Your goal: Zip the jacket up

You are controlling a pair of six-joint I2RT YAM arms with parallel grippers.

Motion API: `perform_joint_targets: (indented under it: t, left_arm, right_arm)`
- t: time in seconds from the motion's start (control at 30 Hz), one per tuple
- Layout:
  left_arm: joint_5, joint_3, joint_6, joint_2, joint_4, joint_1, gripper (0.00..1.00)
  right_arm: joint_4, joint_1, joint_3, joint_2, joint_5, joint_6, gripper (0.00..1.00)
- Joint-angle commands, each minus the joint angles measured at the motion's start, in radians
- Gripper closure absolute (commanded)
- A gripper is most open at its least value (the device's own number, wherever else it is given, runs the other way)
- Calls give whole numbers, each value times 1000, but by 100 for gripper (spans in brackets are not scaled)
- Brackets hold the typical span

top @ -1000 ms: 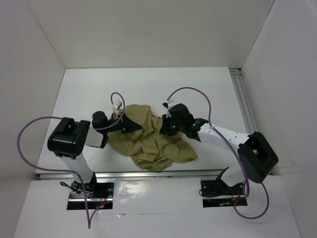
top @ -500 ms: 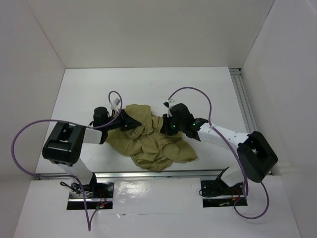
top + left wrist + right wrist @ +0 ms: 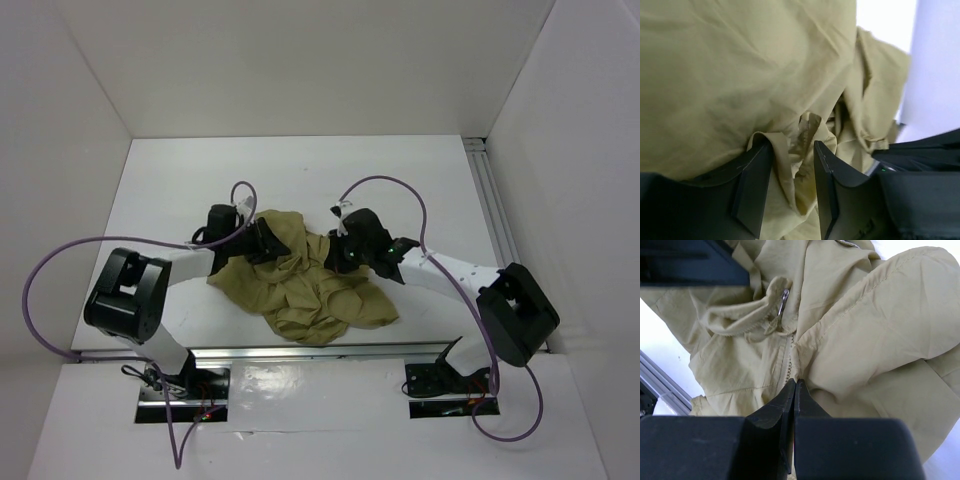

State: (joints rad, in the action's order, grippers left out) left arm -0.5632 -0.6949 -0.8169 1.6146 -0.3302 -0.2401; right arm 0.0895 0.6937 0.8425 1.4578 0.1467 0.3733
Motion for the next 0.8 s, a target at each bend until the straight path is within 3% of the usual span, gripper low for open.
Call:
perform_joint_targets:
  t: [0.0, 0.23, 0.4, 0.53, 0.77]
  left_arm:
    - [210, -78, 94, -96, 224, -63, 49]
    - [405, -280, 191, -128, 491, -133, 49]
    - [512, -432, 274, -38, 721, -238, 48]
    - [635, -512, 285, 17, 802, -330, 31]
    - [781, -560, 251, 41, 855, -367, 21]
  right_arm:
    - [-34, -13, 27, -7, -7, 3, 100]
    - [-25, -13, 27, -7, -16, 3, 100]
    - [-25, -13, 27, -16, -16, 3, 100]
    - [-25, -13, 27, -16, -16, 13, 100]
    - [-16, -22, 27, -16, -16, 13, 100]
